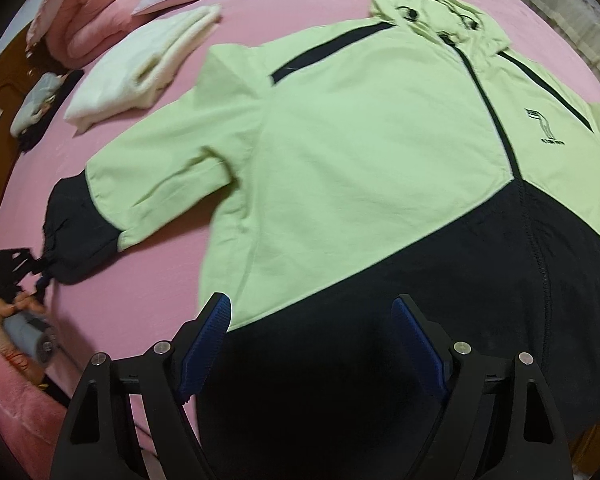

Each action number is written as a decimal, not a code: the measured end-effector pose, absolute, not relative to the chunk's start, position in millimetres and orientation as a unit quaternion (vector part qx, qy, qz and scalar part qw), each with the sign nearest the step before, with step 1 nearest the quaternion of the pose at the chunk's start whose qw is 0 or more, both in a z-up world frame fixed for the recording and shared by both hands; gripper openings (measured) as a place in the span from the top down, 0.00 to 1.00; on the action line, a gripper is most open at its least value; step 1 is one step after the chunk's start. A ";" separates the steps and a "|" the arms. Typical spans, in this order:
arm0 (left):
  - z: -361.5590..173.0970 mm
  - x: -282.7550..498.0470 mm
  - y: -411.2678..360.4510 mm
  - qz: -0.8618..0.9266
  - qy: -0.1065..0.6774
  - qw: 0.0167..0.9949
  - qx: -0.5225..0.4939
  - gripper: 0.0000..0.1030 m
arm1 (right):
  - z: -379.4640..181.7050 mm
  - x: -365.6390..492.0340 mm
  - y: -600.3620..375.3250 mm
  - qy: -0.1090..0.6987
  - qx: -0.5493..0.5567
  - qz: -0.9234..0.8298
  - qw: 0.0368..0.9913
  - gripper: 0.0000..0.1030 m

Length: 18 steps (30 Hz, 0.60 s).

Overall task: Fold large clothes
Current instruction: 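Grasp the black cuff of the sleeve with the left tool and lift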

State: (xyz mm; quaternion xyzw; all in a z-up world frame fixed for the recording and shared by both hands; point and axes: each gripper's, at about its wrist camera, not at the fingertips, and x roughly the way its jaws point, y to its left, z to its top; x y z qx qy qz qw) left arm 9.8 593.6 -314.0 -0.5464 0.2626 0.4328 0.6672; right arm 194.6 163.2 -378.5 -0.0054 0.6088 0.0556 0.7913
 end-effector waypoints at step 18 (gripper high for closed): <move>-101.3 194.7 367.6 0.126 0.185 0.945 -0.238 0.95 | -329.0 242.9 49.0 0.535 0.065 0.027 0.842 0.18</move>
